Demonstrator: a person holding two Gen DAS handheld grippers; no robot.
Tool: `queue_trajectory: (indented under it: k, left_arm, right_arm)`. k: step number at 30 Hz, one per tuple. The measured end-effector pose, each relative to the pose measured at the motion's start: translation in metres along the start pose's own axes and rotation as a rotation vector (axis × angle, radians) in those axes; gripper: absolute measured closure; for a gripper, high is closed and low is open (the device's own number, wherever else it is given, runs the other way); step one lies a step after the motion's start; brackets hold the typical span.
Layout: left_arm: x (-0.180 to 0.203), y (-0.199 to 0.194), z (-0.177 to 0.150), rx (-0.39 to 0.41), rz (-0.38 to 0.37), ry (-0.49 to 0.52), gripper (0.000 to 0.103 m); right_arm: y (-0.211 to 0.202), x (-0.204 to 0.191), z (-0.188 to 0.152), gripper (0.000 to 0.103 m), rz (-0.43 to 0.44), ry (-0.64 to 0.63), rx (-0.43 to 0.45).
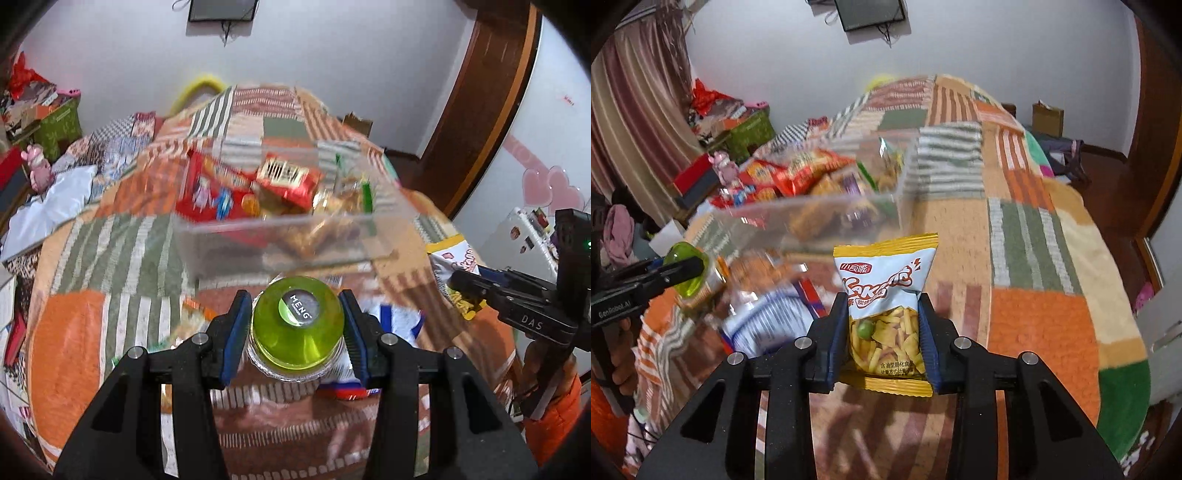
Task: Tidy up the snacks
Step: 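Lower the jelly cup and yellow chip bag into the clear box and open both tools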
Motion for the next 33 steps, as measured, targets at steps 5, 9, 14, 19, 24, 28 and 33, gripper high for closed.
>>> queue_trajectory:
  k: [5,9,14,19,24,28,33]
  left_arm:
    - [0.004,0.002,0.026,0.039,-0.021,-0.008,0.055]
    - [0.002,0.008,0.049,0.066,-0.021,-0.016,0.055]
    - [-0.002,0.021,0.072,0.084,-0.021,-0.024,0.055]
    - [-0.010,0.045,0.086,0.074,-0.002,-0.019,0.055]
    - [-0.014,0.070,0.091,0.053,0.002,-0.014,0.055]
    - [-0.013,0.085,0.087,0.037,0.000,-0.008,0.055]
    - [-0.015,0.098,0.085,0.029,0.002,-0.006,0.055]
  right_arm:
    - [-0.002,-0.014,0.030,0.071,0.027,-0.024,0.056]
    - [0.003,-0.025,0.049,0.071,0.043,-0.044,0.083]
    - [0.018,-0.032,0.074,0.071,0.051,-0.066,0.099]
    - [0.037,-0.033,0.093,0.071,0.055,-0.071,0.101]
    - [0.061,-0.031,0.107,0.071,0.051,-0.080,0.083]
    - [0.079,-0.030,0.106,0.071,0.048,-0.088,0.054]
    - [0.095,-0.028,0.098,0.072,0.038,-0.100,0.016]
Point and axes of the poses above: each gripper's, at about its wrist camera, not at the fingertips, and y roughly the way its jaws point, x to its right, z to its top, the point moved 9 cm from there along y, roughly the way its jaws point, and after that the axes turned 3 degrees about z, right-handed, at the moved point
